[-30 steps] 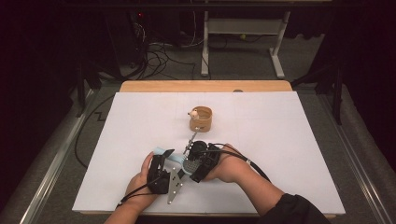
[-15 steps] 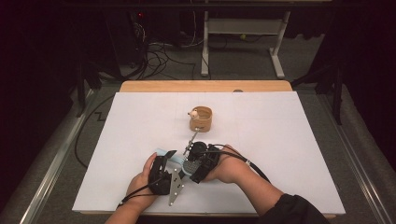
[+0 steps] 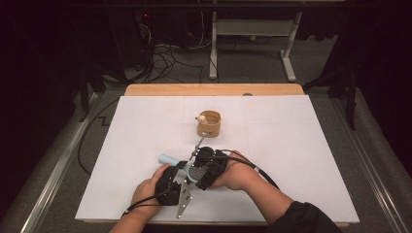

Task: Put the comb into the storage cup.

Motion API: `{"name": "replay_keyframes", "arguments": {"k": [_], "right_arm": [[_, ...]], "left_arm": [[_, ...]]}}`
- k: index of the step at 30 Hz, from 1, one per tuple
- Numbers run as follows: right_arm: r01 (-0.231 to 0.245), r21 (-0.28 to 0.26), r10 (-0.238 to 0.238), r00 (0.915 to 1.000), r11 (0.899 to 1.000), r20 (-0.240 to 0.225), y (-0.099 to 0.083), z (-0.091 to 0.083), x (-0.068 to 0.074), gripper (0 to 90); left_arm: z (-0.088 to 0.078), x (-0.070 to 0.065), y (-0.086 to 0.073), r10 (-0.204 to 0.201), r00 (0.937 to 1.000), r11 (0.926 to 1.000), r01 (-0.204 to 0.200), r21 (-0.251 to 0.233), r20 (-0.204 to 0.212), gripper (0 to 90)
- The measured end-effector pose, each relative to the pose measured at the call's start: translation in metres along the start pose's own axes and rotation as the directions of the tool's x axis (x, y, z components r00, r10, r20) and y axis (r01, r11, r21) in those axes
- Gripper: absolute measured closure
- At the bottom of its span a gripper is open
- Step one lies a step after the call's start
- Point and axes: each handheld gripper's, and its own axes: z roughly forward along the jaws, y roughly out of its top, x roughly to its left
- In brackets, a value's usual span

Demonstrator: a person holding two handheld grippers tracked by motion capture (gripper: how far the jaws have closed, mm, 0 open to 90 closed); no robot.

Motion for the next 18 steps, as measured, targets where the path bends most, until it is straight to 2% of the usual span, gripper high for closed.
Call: {"name": "replay_keyframes", "arguments": {"k": [5,10,18], "right_arm": [[-0.004,0.009,0.004,1.0000,1.000,-0.001,0.0009,-0.0009,0.0000,20.7],[-0.012,0.001,0.012,0.9999,1.000,-0.005,0.0011,-0.0005,-0.0011,20.7],[-0.020,0.002,0.020,0.9998,1.000,-0.008,0.0022,-0.0024,-0.0015,20.7]], "left_arm": [[0.0000,-0.0002,0.0001,-0.005,0.9999,1.0000,0.005,-0.003,-0.008,46.4],[-0.0010,-0.0036,0.0016,0.032,0.9992,0.9994,-0.033,-0.014,-0.022,53.2],[-0.0038,-0.0028,0.0021,0.046,0.9977,0.9986,-0.047,-0.024,-0.049,62.4]]}}
